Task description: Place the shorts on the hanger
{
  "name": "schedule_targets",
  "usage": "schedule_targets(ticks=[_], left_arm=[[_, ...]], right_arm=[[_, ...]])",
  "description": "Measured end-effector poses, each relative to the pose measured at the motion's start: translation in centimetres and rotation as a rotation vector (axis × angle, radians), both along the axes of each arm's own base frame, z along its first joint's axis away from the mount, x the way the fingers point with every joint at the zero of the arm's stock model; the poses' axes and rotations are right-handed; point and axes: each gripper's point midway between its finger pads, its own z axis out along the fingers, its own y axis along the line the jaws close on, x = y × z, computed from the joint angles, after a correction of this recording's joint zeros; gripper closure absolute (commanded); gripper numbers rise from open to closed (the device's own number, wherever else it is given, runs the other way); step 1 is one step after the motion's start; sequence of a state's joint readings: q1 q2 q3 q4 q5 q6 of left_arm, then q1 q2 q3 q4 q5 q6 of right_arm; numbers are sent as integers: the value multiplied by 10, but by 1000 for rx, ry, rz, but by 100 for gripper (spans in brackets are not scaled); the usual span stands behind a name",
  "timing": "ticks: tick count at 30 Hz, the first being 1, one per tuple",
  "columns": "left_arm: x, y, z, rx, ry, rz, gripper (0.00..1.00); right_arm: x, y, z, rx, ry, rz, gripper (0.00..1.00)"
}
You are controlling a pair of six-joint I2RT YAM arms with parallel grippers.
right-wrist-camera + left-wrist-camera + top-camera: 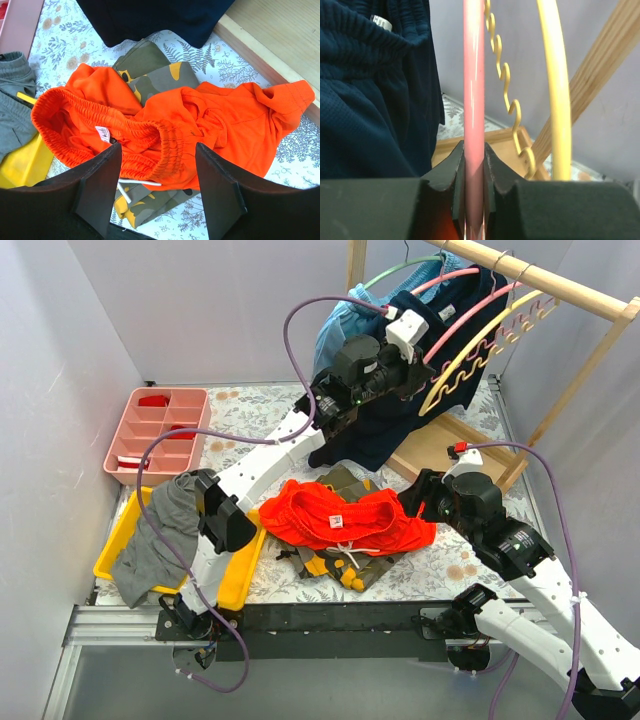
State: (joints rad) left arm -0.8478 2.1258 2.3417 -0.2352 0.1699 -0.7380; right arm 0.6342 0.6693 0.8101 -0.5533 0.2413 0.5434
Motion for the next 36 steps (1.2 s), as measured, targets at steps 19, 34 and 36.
schedule_targets(ticks=[19,34,36], left_arm=[[-52,-43,12,32,-164,-8,100],[-27,-20,22,-39,-188,158,100],[-27,-17,27,-49,-192,168,100]], right_arm=[[-3,-5,-1,-12,5,-13,26],[-12,-9,15,39,-56,-3,23],[-12,-9,13,38,-54,-1,22]])
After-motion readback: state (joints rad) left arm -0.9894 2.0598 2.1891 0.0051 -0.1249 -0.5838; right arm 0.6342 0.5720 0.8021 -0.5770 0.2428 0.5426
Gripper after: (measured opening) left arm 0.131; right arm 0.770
